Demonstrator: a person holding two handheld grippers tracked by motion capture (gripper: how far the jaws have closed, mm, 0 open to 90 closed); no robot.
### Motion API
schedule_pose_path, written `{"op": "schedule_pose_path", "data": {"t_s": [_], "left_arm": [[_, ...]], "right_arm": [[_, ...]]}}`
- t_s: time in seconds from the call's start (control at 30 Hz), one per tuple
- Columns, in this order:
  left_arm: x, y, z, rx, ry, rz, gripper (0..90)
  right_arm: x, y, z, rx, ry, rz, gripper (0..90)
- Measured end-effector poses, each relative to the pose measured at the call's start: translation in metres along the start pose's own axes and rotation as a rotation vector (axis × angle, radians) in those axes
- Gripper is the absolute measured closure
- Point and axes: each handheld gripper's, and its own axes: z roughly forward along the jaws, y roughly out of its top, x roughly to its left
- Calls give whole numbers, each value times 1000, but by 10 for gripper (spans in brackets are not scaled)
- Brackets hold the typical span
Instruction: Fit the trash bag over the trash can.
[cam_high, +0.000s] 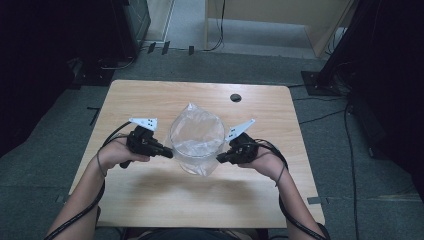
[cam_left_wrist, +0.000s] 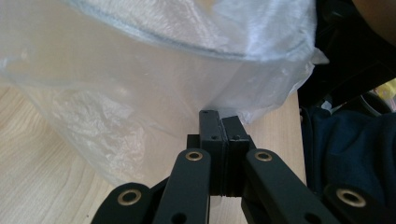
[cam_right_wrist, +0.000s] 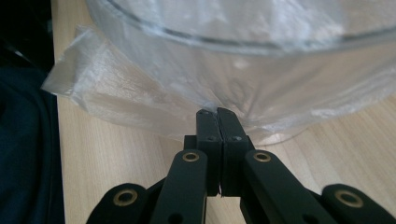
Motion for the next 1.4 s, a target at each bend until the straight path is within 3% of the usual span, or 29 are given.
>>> {"op": "schedule_pose_path", "data": {"t_s": [0.07, 0.1, 0.17, 0.33, 0.37, 0.43, 0.47, 0.5, 0.57, 0.63, 0.67, 0.7, 0.87, 0.97, 1.0, 1.1, 1.13, 1.17, 1.2, 1.23, 1.27, 1.33, 1.4], "left_arm": [[0, -1, -3, -29, 20, 44, 743], [0, 1, -9, -66, 20, 28, 662], [-1, 2, -13, -81, 29, 35, 567], [-10, 6, -30, -129, 50, 94, 454], [-13, 8, -36, -158, 55, 113, 431], [-14, 10, -39, -171, 59, 116, 405], [-15, 11, -41, -183, 70, 119, 405], [-16, 13, -44, -198, 111, 121, 385], [-16, 14, -45, -204, 131, 114, 383], [-13, 17, -45, -217, 187, 68, 372], [-13, 17, -45, -217, 187, 68, 364], [-10, 18, -45, -236, 220, 34, 361], [-6, 19, -44, -261, 274, 13, 352], [-4, 19, -42, -234, 339, 27, 352], [-4, 19, -42, -234, 339, 27, 352], [-3, 19, -41, -242, 335, 29, 352], [-3, 19, -40, -238, 341, 35, 352], [-3, 19, -40, -238, 357, 39, 352], [-3, 19, -40, -238, 357, 39, 352], [-1, 19, -39, -238, 375, 38, 352], [-1, 19, -39, -238, 375, 38, 352], [0, 19, -38, -240, 384, 32, 352], [1, 19, -35, -234, 384, 19, 350]], "right_arm": [[-3, -2, -1, -12, 6, 7, 864], [-3, -2, -5, -29, 18, -5, 779], [-2, -1, -11, -50, 36, -27, 727], [1, 1, -25, -98, 33, -88, 597], [2, 1, -32, -117, 40, -102, 561], [3, 1, -39, -132, 37, -107, 526], [3, 1, -39, -132, 37, -107, 526], [2, 0, -45, -148, 27, -118, 496], [1, 0, -50, -165, 19, -117, 462], [0, 0, -54, -186, 5, -107, 411], [-1, 0, -56, -193, -8, -103, 388], [-2, 0, -58, -203, -17, -99, 371], [-4, 1, -64, -241, -52, -62, 348], [-9, 3, -68, -292, -115, -21, 407], [-9, 3, -68, -292, -115, -21, 407], [-7, 6, -66, -270, -188, -19, 424], [-7, 6, -66, -270, -188, -19, 424], [-6, 9, -67, -288, -211, -22, 495], [-6, 9, -67, -288, -211, -22, 495], [-7, 13, -69, -350, -223, 28, 537], [-7, 13, -69, -350, -223, 28, 537], [-7, 15, -69, -395, -222, 75, 583], [-7, 18, -66, -385, -219, 75, 584]]}}
